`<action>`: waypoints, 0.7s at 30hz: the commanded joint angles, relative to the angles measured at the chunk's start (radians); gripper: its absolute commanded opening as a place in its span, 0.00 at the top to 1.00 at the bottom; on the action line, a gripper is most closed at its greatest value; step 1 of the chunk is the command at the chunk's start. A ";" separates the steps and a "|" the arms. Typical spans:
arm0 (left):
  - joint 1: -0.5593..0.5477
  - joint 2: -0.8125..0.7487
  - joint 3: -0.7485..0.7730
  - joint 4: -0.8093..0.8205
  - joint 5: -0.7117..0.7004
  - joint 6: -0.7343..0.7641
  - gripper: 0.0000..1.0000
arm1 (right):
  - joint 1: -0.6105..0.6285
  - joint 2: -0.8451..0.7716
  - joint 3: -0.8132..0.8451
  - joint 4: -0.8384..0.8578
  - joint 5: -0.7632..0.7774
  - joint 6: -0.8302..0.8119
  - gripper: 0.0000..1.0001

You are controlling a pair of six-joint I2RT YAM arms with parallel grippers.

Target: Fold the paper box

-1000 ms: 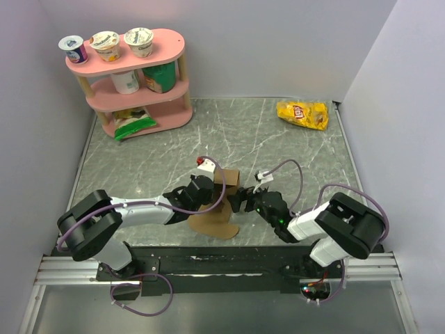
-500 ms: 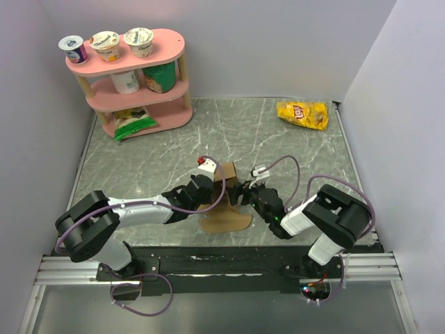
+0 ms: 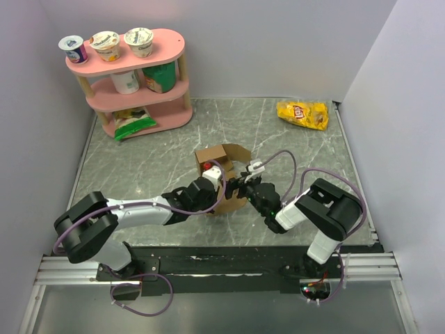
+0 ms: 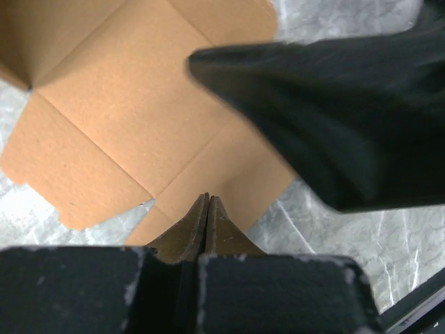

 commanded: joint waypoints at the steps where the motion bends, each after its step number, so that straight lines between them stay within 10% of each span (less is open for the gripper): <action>1: 0.038 -0.007 0.005 -0.031 0.025 -0.051 0.99 | -0.045 -0.046 0.009 0.015 -0.085 -0.020 0.01; 5: 0.055 -0.040 0.005 -0.044 -0.021 -0.068 0.94 | -0.048 -0.173 -0.008 -0.124 -0.154 -0.008 0.01; 12: 0.176 -0.204 -0.055 0.024 -0.019 -0.059 0.19 | -0.136 -0.432 0.000 -0.472 -0.258 0.058 0.00; 21: 0.262 -0.123 -0.102 0.274 -0.004 -0.105 0.04 | -0.250 -0.667 0.072 -0.677 -0.395 0.079 0.00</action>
